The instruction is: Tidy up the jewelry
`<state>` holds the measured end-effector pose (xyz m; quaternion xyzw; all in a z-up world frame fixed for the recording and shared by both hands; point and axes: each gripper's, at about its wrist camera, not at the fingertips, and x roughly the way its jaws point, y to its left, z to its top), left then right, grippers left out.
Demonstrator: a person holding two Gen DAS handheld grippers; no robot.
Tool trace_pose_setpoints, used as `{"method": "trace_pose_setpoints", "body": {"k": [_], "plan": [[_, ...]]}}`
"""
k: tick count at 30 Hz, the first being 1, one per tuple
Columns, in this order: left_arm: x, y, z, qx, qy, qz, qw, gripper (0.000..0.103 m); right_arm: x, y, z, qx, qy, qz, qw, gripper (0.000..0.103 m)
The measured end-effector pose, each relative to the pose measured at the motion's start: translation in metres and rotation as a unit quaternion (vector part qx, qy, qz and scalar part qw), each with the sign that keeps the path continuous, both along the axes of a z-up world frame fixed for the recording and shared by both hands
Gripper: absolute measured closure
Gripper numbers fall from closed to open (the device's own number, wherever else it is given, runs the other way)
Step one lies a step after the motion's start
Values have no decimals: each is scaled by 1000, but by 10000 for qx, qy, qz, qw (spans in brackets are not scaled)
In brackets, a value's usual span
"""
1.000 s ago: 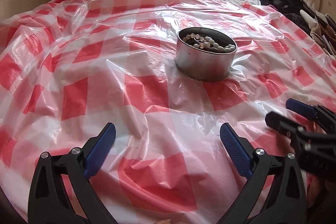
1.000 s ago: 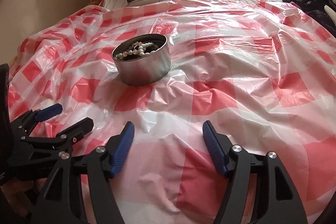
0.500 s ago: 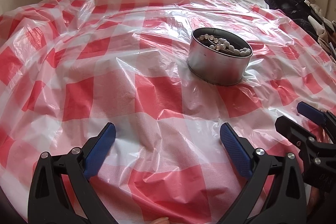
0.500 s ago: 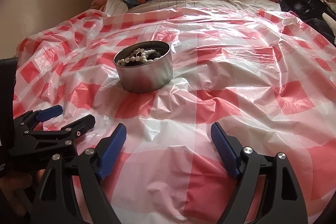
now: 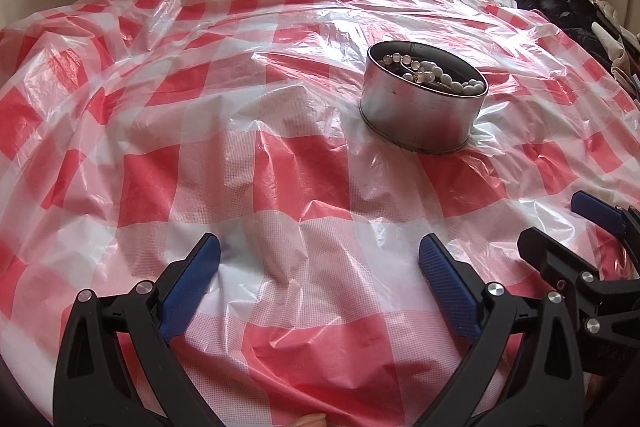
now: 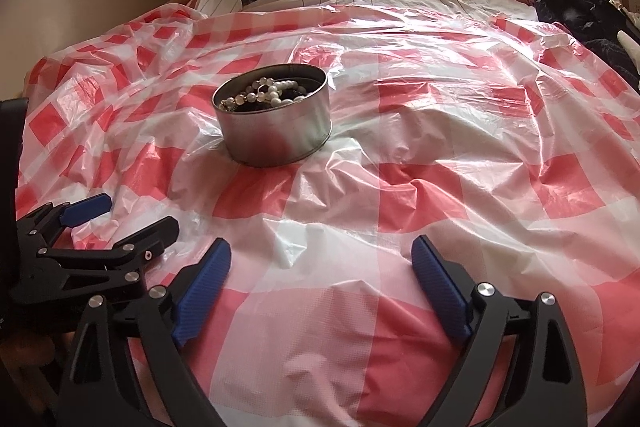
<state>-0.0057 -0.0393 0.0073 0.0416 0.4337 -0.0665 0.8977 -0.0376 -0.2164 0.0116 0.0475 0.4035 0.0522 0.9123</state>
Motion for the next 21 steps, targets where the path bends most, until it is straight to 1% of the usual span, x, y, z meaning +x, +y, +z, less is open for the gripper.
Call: {"method": "trace_pose_setpoints", "body": {"k": [11, 21], "plan": [[1, 1, -2, -47, 57, 29, 10000, 7, 1, -1, -2, 21, 27, -20, 10000, 13], [4, 1, -4, 2, 69, 66, 10000, 7, 6, -5, -7, 65, 86, -113, 9999, 13]]}}
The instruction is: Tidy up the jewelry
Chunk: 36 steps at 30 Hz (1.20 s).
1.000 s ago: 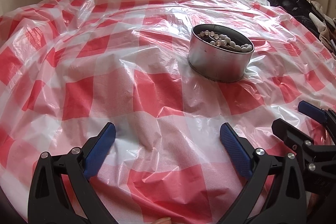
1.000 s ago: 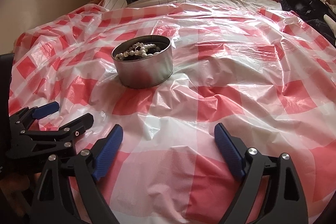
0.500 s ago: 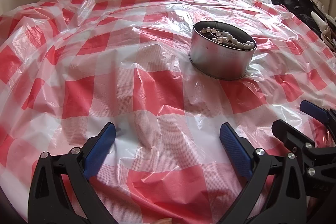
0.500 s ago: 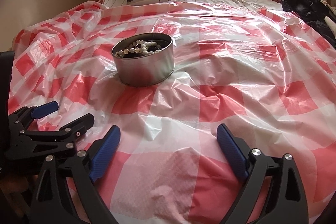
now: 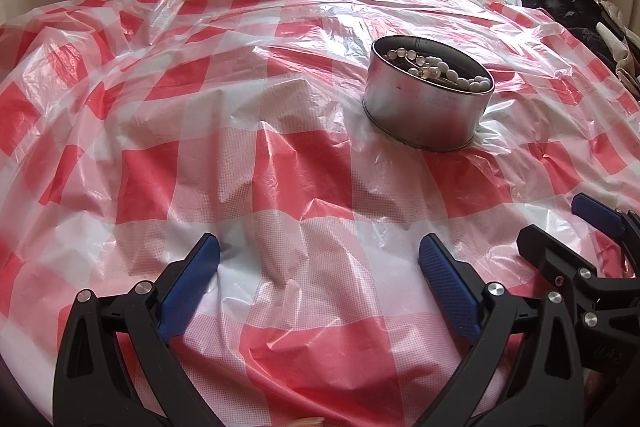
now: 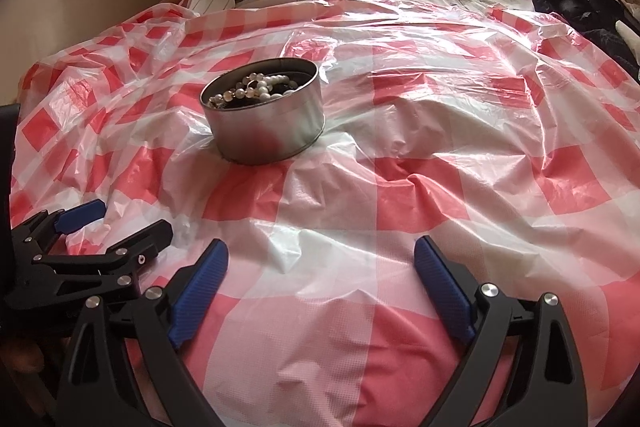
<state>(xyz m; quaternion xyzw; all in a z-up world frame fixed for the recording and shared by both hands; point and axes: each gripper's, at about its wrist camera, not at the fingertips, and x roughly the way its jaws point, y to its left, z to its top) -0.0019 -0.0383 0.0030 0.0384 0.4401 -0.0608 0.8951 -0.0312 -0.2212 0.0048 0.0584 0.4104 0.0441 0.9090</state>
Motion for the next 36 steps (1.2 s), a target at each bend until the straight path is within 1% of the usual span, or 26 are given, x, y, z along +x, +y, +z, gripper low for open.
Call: {"method": "trace_pose_setpoints", "body": {"k": [9, 16, 36], "plan": [[-2, 0, 1, 97, -65, 105, 9999, 7, 0, 2, 0, -68, 20, -10, 10000, 12], [-3, -1, 1, 143, -80, 135, 9998, 7, -1, 2, 0, -121, 33, -31, 9999, 8], [0, 0, -1, 121, -22, 128, 9998, 7, 2, 4, -3, -185, 121, -21, 9998, 7]]}}
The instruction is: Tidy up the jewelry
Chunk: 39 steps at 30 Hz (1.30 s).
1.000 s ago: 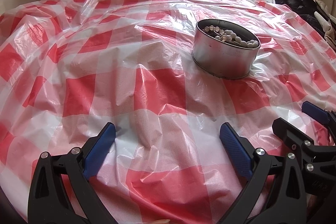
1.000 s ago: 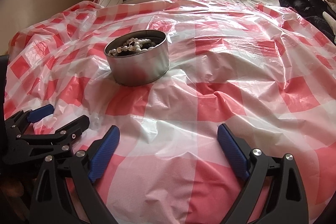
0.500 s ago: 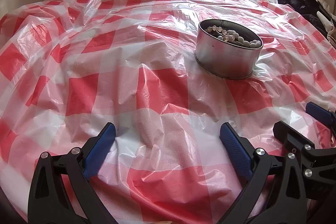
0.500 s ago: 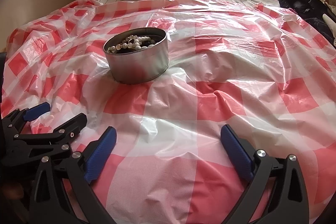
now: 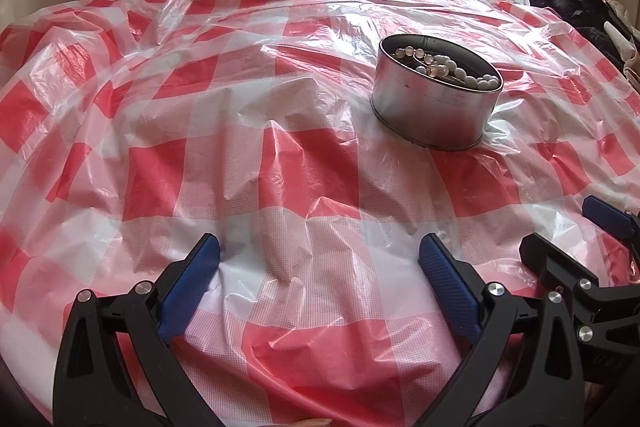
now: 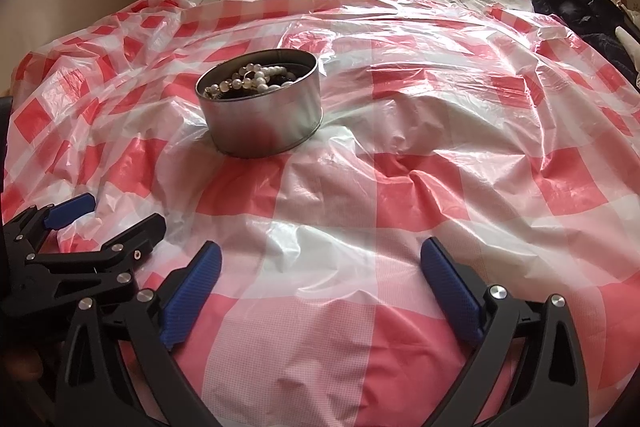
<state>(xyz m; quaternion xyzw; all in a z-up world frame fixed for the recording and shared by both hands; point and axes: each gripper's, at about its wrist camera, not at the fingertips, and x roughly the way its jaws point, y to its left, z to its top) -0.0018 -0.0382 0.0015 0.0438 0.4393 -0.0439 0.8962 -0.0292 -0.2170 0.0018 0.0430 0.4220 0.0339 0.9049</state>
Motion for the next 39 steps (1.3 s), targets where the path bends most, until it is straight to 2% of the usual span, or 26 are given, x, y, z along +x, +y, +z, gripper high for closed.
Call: {"method": "trace_pose_setpoints", "body": {"k": [39], "plan": [[1, 0, 0, 1, 10, 2, 10000, 7, -1, 1, -4, -16, 43, -4, 10000, 7]]}}
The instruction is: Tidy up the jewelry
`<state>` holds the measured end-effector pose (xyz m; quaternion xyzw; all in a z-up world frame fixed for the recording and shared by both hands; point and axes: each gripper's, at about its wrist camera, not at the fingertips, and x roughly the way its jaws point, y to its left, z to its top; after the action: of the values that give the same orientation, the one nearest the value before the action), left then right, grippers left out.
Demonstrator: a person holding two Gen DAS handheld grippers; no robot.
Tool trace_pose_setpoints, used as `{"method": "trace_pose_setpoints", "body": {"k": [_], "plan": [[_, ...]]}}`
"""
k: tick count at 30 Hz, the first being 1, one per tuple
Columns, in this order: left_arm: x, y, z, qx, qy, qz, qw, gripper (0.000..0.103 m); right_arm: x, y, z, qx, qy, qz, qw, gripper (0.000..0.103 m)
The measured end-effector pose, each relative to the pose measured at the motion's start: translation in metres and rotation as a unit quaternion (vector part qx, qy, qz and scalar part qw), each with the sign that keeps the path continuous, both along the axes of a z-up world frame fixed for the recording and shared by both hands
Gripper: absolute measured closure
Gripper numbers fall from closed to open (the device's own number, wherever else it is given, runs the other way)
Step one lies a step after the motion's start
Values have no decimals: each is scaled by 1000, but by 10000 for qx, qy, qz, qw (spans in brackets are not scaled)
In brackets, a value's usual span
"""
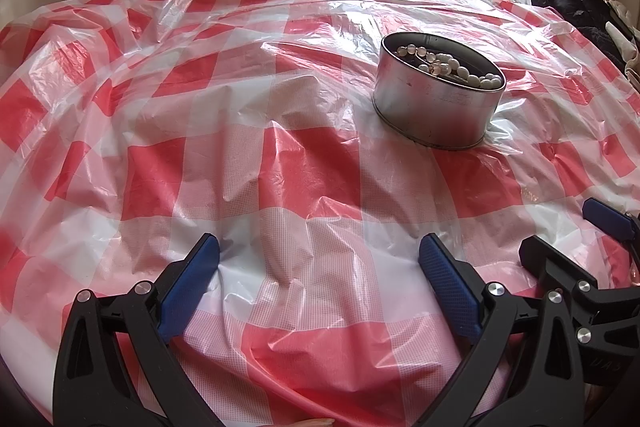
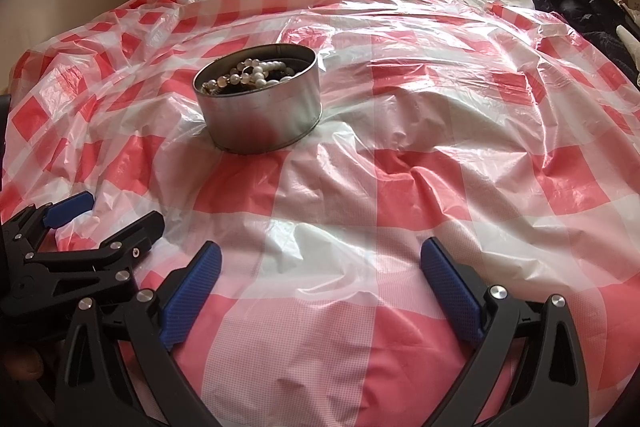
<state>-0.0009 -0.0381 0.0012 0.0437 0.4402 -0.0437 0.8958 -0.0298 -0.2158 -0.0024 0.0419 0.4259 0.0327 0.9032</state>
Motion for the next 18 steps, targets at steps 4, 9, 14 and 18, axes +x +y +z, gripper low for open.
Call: {"method": "trace_pose_setpoints", "body": {"k": [4, 9, 14, 18], "plan": [[-1, 0, -2, 1, 10, 11, 10000, 7, 1, 0, 1, -2, 1, 1, 10000, 7], [0, 0, -1, 2, 8, 10, 10000, 7, 1, 0, 1, 0, 3, 2, 10000, 7], [0, 0, -2, 3, 8, 11, 10000, 7, 1, 0, 1, 0, 4, 3, 10000, 7], [0, 0, -1, 2, 10, 12, 10000, 7, 0, 0, 0, 0, 5, 3, 10000, 7]]}}
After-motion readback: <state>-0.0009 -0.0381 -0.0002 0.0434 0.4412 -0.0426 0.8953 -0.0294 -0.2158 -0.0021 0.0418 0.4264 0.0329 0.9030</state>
